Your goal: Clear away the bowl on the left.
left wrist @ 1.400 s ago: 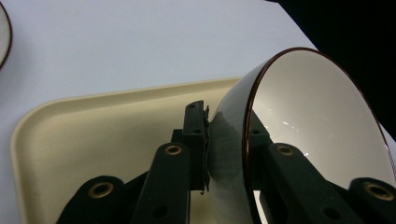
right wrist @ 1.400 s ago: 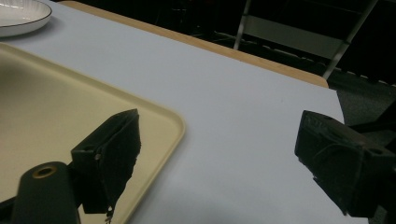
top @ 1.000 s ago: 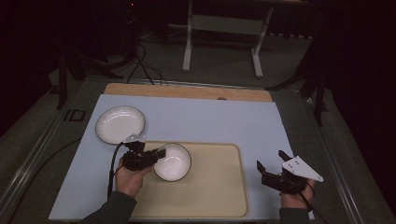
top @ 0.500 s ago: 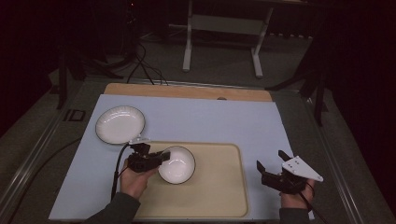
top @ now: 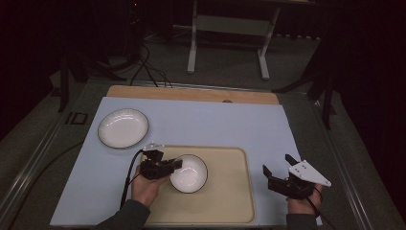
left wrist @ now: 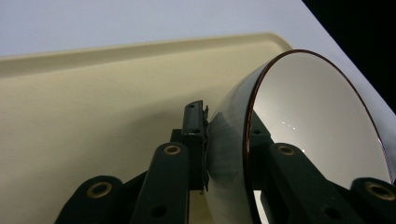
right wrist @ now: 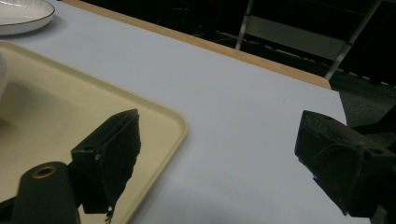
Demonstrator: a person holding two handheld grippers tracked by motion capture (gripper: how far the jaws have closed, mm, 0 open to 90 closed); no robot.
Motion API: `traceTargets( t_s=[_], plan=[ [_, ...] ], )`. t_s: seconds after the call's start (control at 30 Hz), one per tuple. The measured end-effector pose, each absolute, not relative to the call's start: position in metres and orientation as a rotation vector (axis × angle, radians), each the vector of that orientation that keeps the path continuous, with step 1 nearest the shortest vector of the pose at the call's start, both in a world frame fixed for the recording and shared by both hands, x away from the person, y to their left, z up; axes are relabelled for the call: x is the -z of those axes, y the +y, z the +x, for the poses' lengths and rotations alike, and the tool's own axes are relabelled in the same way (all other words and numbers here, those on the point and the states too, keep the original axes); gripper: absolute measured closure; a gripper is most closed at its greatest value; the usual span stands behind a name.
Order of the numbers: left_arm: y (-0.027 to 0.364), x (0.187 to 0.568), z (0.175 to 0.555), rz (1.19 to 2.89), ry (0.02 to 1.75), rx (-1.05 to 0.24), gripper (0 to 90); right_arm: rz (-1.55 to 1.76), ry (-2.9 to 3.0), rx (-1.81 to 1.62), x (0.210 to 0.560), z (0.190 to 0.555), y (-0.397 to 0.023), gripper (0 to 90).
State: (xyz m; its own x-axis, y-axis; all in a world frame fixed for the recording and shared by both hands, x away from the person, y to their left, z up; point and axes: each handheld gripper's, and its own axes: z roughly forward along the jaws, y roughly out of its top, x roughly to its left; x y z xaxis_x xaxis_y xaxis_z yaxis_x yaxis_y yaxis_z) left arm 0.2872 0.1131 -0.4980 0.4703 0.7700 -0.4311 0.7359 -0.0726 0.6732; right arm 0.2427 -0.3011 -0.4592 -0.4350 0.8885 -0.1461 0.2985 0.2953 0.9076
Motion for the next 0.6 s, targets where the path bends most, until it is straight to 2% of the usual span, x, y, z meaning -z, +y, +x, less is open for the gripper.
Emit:
traceTargets(
  t_s=[0.6],
  plan=[
    [0.103,0.515,0.293,1.798,1.317,-0.054,77.7,1.059,1.893,-1.124,0.459,0.243,-0.301,13.8]
  ],
)
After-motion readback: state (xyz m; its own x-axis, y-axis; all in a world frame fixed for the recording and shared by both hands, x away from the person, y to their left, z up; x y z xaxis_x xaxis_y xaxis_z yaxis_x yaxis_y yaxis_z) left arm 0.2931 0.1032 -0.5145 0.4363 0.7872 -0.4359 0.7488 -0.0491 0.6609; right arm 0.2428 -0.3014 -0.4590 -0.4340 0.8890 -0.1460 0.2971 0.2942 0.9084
